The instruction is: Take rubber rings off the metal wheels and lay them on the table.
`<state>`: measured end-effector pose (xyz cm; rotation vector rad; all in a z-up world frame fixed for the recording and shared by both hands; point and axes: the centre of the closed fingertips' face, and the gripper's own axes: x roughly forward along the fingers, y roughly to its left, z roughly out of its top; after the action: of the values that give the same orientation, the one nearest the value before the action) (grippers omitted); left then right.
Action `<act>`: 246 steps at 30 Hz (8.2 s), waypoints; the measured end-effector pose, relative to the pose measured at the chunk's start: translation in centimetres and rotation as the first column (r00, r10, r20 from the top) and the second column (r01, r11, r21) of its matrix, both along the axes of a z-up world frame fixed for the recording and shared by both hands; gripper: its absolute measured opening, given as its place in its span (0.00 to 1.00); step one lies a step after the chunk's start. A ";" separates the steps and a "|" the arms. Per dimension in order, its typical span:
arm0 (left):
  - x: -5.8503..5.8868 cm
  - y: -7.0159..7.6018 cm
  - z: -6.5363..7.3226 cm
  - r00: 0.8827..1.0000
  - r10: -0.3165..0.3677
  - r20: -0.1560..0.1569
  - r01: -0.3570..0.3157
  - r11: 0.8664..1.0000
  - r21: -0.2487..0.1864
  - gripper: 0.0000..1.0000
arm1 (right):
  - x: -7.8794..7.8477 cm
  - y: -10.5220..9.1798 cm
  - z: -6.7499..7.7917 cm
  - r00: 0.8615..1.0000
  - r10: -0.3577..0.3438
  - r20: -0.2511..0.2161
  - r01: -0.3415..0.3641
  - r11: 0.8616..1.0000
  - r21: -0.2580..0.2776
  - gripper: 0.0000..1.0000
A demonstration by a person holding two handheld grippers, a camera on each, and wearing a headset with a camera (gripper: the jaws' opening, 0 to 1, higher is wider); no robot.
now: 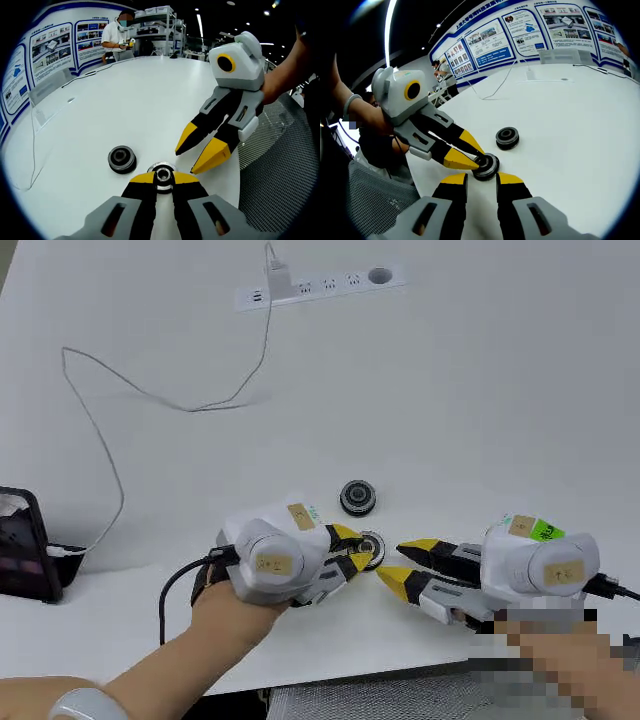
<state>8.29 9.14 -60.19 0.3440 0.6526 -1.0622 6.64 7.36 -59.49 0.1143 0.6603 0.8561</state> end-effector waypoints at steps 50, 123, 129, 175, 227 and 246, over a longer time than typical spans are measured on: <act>0.3 -0.2 -0.5 0.997 -0.053 0.047 0.053 0.999 0.009 0.14 | 2.5 -1.0 -0.9 0.964 -0.197 -0.180 0.224 0.965 0.140 0.16; 0.2 -0.2 -0.4 0.998 -0.037 0.047 0.037 0.999 -0.014 0.14 | 1.7 0.2 -1.2 0.898 -0.203 -0.391 0.321 0.909 0.266 0.11; 0.2 -0.2 -0.4 0.998 -0.034 0.047 0.035 0.999 -0.015 0.14 | 1.8 -0.1 -1.2 0.901 -0.200 -0.385 0.317 0.909 0.270 0.09; 0.3 -0.1 -0.4 0.999 -0.028 0.045 0.029 0.999 -0.020 0.14 | 2.0 -0.4 -1.2 0.917 -0.210 -0.339 0.301 0.923 0.241 0.01; 0.3 -0.2 -0.3 0.999 -0.026 0.043 0.028 0.999 -0.028 0.13 | 1.7 0.9 -0.1 0.919 -0.163 -0.359 0.277 0.916 0.292 0.01; 0.1 -0.1 -0.2 0.999 -0.028 0.026 0.029 0.999 -0.043 0.14 | 1.5 1.1 0.3 0.920 -0.161 -0.358 0.276 0.914 0.298 0.01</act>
<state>8.39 9.07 -60.35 0.3293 0.6029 -1.0959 8.15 8.45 -59.16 0.6503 0.7841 0.7293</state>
